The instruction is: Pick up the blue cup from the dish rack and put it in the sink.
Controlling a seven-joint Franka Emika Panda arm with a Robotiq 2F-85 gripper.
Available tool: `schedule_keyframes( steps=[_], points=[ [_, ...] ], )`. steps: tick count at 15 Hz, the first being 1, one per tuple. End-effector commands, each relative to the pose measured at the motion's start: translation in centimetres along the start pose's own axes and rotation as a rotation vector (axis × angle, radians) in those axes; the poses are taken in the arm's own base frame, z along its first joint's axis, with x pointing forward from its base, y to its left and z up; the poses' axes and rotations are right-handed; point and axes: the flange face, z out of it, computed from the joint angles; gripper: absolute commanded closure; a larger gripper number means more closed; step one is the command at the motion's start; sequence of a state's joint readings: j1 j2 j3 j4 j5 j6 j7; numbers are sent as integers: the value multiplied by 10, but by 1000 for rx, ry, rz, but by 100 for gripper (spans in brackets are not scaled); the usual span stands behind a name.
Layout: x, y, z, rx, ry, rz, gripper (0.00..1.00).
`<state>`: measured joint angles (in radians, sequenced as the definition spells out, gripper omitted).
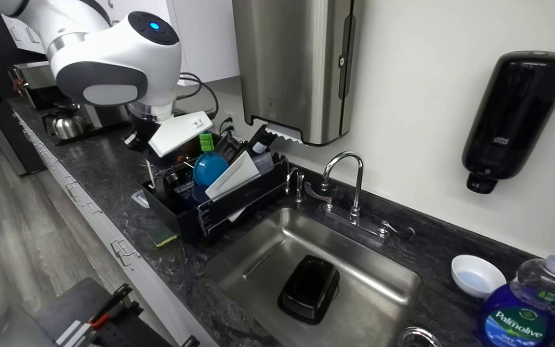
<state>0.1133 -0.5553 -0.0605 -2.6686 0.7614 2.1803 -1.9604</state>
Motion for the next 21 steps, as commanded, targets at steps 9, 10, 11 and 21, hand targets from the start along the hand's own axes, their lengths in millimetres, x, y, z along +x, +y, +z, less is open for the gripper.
schedule_keyframes(
  steps=[9, 10, 11, 21],
  points=[
    [-88, 12, -40, -85, -35, 300, 98],
    [-93, 12, -44, -95, -39, 328, 98],
    [-97, 11, -48, -103, -42, 355, 98],
    [-166, -7, -95, -193, -76, 696, 98]
  ],
)
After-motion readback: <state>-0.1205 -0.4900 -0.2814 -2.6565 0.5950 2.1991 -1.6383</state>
